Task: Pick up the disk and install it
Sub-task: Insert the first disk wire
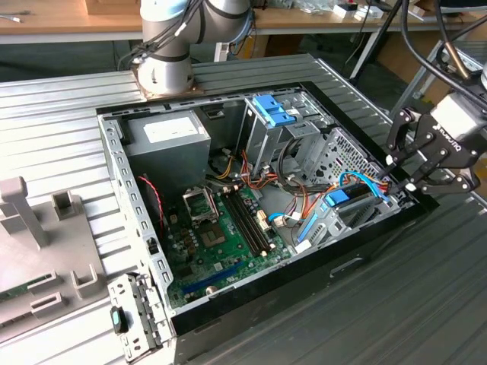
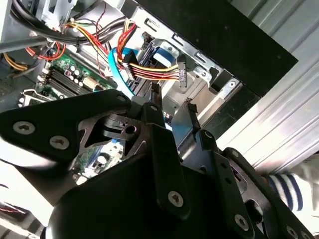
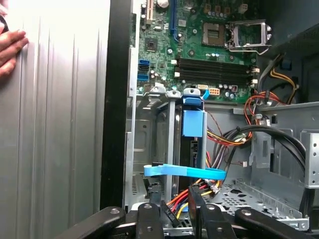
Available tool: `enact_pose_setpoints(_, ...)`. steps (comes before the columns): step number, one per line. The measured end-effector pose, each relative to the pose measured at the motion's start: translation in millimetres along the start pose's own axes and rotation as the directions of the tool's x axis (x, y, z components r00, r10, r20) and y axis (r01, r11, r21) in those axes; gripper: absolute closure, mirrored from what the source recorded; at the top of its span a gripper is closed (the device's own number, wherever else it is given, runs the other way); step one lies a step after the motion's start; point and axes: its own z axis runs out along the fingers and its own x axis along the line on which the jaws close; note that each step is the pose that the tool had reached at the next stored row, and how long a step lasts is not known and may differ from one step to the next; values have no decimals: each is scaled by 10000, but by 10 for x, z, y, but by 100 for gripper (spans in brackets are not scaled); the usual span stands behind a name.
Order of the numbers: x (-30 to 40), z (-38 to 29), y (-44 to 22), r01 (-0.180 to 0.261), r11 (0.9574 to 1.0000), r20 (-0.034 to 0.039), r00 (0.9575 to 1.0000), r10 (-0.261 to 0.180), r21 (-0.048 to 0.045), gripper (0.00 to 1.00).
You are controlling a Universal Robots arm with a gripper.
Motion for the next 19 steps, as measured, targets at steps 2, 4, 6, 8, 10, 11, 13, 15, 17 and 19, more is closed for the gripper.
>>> enact_pose_setpoints(2, 2, 7, -30, 176, 9998, -12, 9998, -176, -27, 64)
enact_pose_setpoints(4, 7, 19, -95, 424, 9991, -25, 9991, -424, -65, 64)
enact_pose_setpoints(6, 9, 28, -104, 482, 9988, -35, 9988, -482, -74, 64)
enact_pose_setpoints(8, 9, 29, -104, 483, 9988, -43, 9988, -484, -76, 64)
enact_pose_setpoints(10, 18, 77, -116, 487, 9988, -44, 9988, -487, -76, 64)
enact_pose_setpoints(11, 27, 133, -119, 489, 9988, -45, 9988, -489, -76, 64)
enact_pose_setpoints(13, 33, 171, -121, 1320, 9910, -135, 9911, -1323, -211, 64)
enact_pose_setpoints(15, 37, 191, -173, 1921, 9808, -163, 9811, -1927, -328, 64)
enact_pose_setpoints(17, 36, 198, -207, 2090, 9773, -168, 9776, -2096, -355, 64)
enact_pose_setpoints(19, 36, 219, -209, 2177, 9753, -169, 9757, -2184, -370, 64)
